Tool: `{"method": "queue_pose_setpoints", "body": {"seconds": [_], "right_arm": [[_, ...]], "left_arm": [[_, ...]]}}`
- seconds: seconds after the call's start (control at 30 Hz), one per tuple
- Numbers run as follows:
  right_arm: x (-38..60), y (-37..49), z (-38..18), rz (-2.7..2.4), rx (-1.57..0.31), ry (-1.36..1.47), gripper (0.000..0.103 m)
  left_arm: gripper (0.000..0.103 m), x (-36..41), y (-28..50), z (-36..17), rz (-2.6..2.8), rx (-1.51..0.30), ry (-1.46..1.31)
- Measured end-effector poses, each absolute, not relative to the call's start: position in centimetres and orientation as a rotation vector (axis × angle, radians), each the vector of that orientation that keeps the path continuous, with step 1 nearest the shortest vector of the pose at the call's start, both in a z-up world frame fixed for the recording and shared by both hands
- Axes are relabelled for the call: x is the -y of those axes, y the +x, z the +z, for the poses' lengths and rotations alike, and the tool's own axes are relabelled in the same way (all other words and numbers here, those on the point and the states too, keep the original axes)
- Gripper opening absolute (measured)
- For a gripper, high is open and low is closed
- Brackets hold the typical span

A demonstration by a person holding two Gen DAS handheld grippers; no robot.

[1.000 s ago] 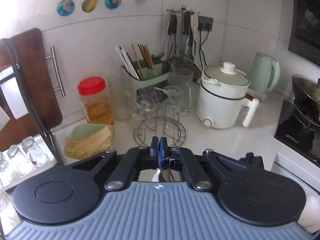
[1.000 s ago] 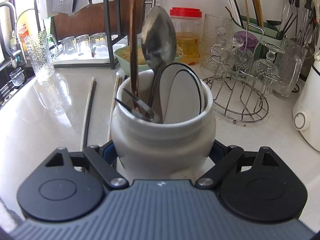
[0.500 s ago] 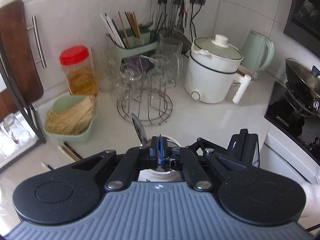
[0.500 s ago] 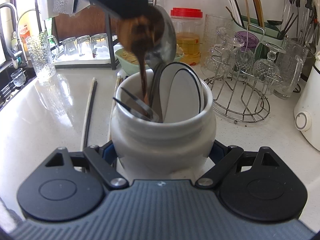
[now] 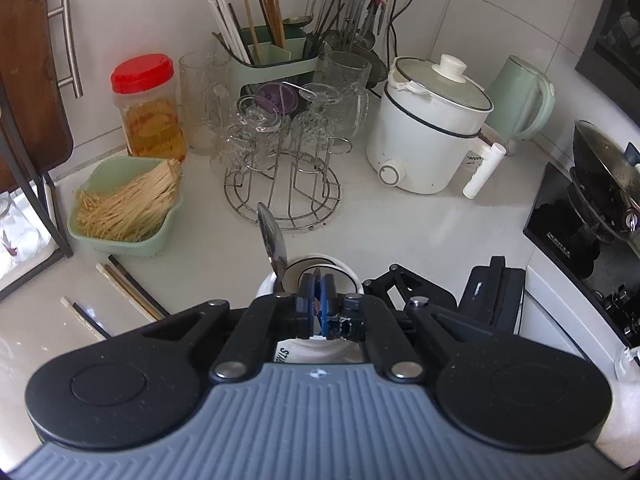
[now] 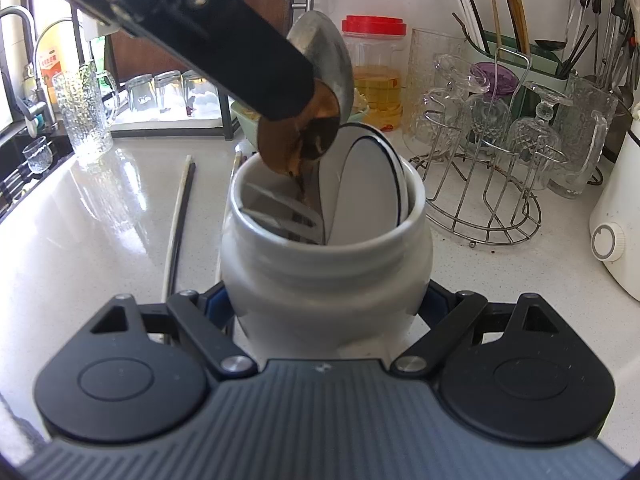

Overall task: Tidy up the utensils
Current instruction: 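Open the left tool to release the copper spoon and withdraw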

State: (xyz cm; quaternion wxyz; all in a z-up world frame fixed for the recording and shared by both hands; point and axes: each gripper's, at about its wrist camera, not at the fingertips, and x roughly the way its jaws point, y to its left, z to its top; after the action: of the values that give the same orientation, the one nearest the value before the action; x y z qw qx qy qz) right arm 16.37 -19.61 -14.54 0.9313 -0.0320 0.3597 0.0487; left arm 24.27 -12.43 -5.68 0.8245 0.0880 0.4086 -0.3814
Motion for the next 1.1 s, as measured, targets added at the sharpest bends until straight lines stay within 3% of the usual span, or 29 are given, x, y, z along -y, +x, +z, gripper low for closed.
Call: {"method": "queue_pose_setpoints", "body": {"seconds": [0.13, 0.3, 0.63, 0.77, 1.1], "right_arm": [[19.6, 16.4, -14.5, 0.099, -0.736, -0.066, 0.091], [19.5, 16.4, -14.5, 0.1, -0.736, -0.067, 0.091], [19.5, 16.4, -14.5, 0.096, -0.739, -0.07, 0.091], [19.6, 16.5, -14.5, 0.095, -0.743, -0.068, 0.091], [19.6, 16.7, -14.5, 0.081, -0.747, -0.059, 0.091]], "left_arm": [[0.003, 12.0, 24.5, -5.2, -0.799, -0.874, 0.168], [0.019, 10.9, 24.4, -4.6, -0.763, -0.86, 0.128], [0.022, 8.1, 24.7, -4.9, -0.633, -0.869, 0.074], [0.031, 6.6, 25.1, -5.8, -0.559, -0.888, 0.048], [0.032, 4.1, 24.9, -8.6, -0.456, -0.921, 0.038]]}}
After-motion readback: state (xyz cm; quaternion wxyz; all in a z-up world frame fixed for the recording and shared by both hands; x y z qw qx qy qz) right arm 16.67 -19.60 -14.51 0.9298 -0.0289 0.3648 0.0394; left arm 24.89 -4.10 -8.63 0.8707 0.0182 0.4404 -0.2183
